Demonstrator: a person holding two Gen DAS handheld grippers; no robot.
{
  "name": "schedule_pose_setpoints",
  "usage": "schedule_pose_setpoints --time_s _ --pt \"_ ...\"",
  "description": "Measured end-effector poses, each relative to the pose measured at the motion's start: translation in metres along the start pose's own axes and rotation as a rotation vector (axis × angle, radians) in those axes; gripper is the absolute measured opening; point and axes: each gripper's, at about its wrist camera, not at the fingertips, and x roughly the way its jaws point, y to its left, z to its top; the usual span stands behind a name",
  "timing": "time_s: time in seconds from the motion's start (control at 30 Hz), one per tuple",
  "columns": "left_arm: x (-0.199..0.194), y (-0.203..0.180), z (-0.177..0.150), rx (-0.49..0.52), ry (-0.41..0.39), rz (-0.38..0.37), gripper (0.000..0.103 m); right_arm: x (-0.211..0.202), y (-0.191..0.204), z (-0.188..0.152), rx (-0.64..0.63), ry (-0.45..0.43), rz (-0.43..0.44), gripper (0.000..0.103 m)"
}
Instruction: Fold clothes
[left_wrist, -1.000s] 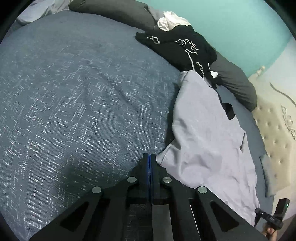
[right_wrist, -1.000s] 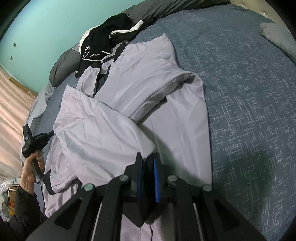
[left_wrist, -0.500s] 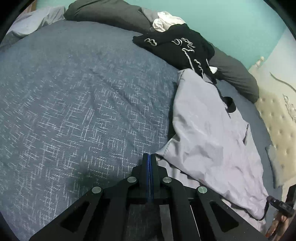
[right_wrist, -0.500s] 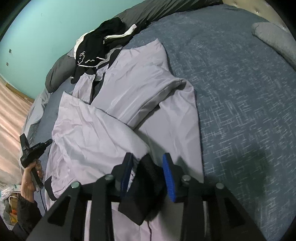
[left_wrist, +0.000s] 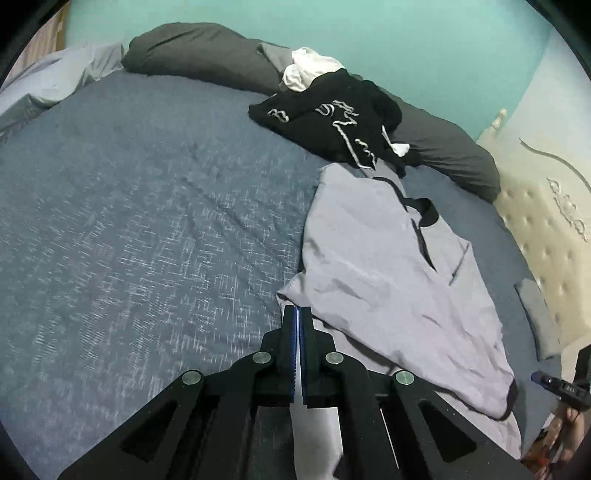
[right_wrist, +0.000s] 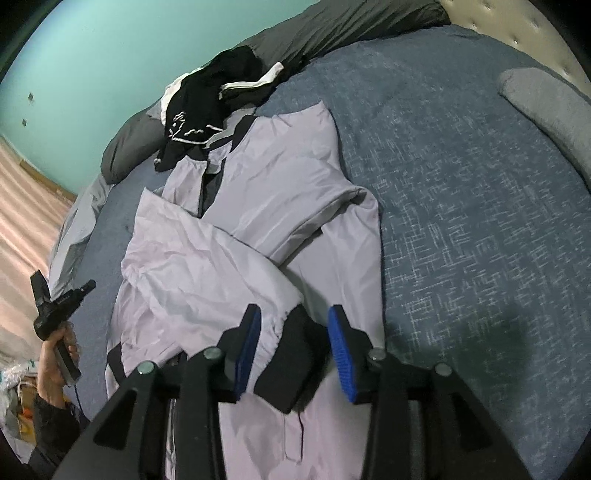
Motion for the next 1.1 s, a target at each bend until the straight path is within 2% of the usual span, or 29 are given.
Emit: schedule_pose_setpoints --time_s 0.07,0.23,0.37,0.43,0.47,0.63,0.73,1.1 --pt "-0.019 -0.005 0.000 0.022 -0.007 0.012 0.003 -0.007 0.001 -0.001 -0.008 0.007 0.002 0.038" --pt "-0.056 -0.017 -0.004 0.061 -0.003 0.018 0.029 -0.018 0.004 -0.009 -0.023 0.037 0.013 0.041" --pt "-0.075 -0.026 -0.015 0.073 0.022 -0.004 0.034 -0.024 0.003 -0.020 -0.013 0.058 0.024 0.042" --pt "-0.083 -0.030 -0.024 0.079 0.045 -0.024 0.045 -0.027 0.002 -0.026 -0.003 0.074 0.030 0.045" --pt "-0.086 -0.033 -0.030 0.084 0.062 -0.034 0.047 -0.028 0.002 -0.029 -0.004 0.085 0.029 0.047" --pt "-0.087 -0.041 -0.063 0.124 0.171 -0.061 0.049 -0.034 0.003 -0.047 -0.040 0.143 0.007 0.049" --pt "-0.084 -0.043 -0.085 0.138 0.233 -0.082 0.055 -0.040 -0.001 -0.057 -0.035 0.149 0.018 0.050" --pt "-0.073 -0.039 -0.151 0.137 0.399 -0.071 0.056 -0.043 -0.020 -0.098 -0.005 0.234 -0.006 0.055"
